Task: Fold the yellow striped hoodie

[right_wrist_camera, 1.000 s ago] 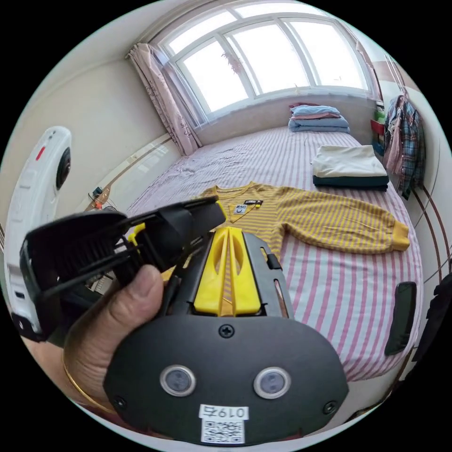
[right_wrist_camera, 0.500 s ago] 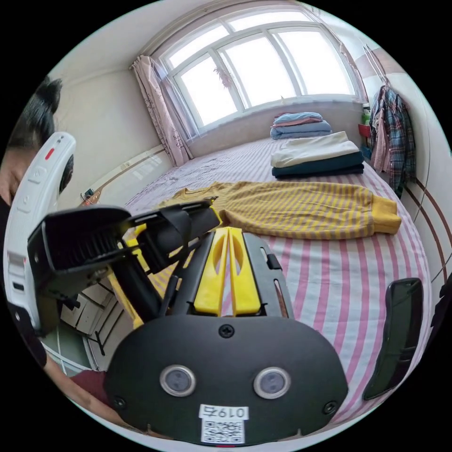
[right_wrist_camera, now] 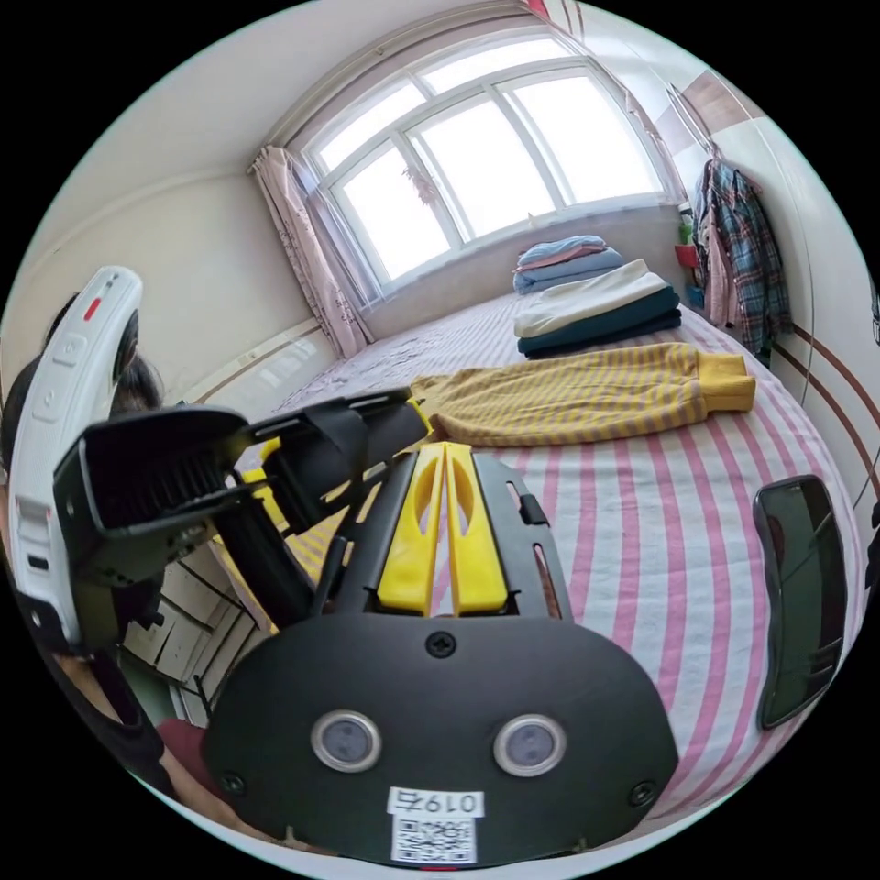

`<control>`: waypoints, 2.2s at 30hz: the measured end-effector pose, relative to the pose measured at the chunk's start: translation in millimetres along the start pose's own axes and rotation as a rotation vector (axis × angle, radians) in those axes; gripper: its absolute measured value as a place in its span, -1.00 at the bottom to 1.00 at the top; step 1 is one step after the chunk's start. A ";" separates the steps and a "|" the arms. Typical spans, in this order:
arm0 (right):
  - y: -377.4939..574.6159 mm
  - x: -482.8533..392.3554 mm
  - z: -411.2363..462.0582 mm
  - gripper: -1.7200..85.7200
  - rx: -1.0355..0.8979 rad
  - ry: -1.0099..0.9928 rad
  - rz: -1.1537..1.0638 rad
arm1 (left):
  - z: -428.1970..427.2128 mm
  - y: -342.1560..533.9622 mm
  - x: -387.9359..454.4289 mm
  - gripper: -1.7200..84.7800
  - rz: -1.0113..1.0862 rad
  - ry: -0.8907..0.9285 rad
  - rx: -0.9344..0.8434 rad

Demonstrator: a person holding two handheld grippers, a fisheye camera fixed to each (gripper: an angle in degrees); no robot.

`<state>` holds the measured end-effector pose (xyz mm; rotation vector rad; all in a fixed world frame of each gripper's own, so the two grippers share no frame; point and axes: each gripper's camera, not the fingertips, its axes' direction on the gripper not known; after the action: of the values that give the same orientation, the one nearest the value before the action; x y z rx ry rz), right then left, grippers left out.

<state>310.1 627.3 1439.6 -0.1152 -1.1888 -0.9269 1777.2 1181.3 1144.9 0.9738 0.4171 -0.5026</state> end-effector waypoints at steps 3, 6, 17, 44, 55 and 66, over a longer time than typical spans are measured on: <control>-11.6 -12.9 0.5 -0.98 -0.012 0.008 0.045 | 3.1 -14.4 6.0 -0.77 0.032 -0.017 -0.027; -29.0 -14.0 -4.4 -0.98 -0.042 0.034 0.109 | 10.2 -29.5 24.9 -0.77 0.088 -0.023 -0.089; -99.2 -86.2 -10.8 -0.98 0.039 0.155 0.086 | 19.3 -99.5 18.3 -0.79 0.136 0.124 -0.088; -55.8 -353.1 57.7 -0.98 0.246 0.360 0.241 | 84.3 -155.0 -229.2 -0.77 0.394 0.305 -0.076; -20.7 -496.1 49.9 -0.98 0.238 0.577 0.131 | 73.9 -157.7 -371.3 -0.83 0.322 0.552 -0.133; 18.1 -568.8 37.8 -0.98 0.273 0.525 0.000 | 34.7 -140.3 -481.0 -0.94 0.327 0.829 0.075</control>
<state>257.6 974.9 990.5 0.3309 -0.8121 -0.7247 1310.6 1189.2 1330.6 1.2749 0.9602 0.2118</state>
